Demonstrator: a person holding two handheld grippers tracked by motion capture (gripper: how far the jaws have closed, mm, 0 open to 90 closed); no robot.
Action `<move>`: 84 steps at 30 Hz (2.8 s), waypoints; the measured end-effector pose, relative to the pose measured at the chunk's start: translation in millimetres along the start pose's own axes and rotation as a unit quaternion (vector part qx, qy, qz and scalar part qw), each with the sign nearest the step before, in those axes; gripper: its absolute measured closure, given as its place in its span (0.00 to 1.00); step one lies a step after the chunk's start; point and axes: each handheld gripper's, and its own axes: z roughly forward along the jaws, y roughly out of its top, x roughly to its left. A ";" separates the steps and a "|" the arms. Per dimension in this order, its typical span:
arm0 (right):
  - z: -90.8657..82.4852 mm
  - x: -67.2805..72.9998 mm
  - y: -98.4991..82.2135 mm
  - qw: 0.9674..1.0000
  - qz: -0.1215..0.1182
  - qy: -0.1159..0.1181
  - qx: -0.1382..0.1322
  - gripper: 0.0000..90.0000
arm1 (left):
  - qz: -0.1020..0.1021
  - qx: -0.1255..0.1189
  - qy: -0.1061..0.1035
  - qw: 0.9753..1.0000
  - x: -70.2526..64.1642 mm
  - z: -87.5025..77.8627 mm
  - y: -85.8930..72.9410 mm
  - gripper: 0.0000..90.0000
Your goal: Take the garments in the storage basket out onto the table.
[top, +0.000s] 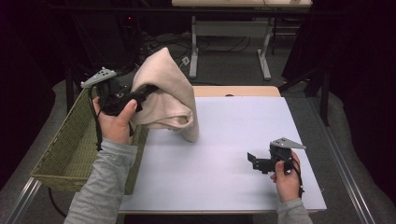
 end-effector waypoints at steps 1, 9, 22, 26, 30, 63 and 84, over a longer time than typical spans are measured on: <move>0.0 0.1 0.0 1.000 0.001 0.000 0.000 0.01 | 0.003 0.003 0.002 1.000 -0.4 1.8 -2.0 0.64; 0.3 -0.6 -0.5 1.000 0.001 0.000 0.001 0.01 | 0.000 0.013 -0.007 1.000 -2.4 13.5 -17.3 0.63; 1.2 -2.1 -1.1 1.000 -0.006 -0.001 0.001 0.01 | -0.019 0.030 -0.018 0.999 -6.2 33.4 -45.1 0.63; 1.1 -1.9 -1.1 1.000 -0.004 0.002 -0.001 0.01 | -0.025 0.033 -0.017 0.999 -5.3 39.2 -54.2 0.63; 1.3 -2.2 -1.4 1.000 -0.006 -0.001 0.000 0.01 | -0.025 0.041 -0.016 0.999 -4.0 44.3 -63.2 0.63; 1.7 -1.3 -2.0 1.000 -0.006 -0.002 0.003 0.01 | -0.007 0.107 -0.020 0.994 -8.4 82.4 -137.4 0.60; 1.7 -2.2 -1.9 1.000 -0.011 -0.003 0.001 0.01 | 0.035 0.170 -0.006 0.985 -3.2 94.4 -176.8 0.50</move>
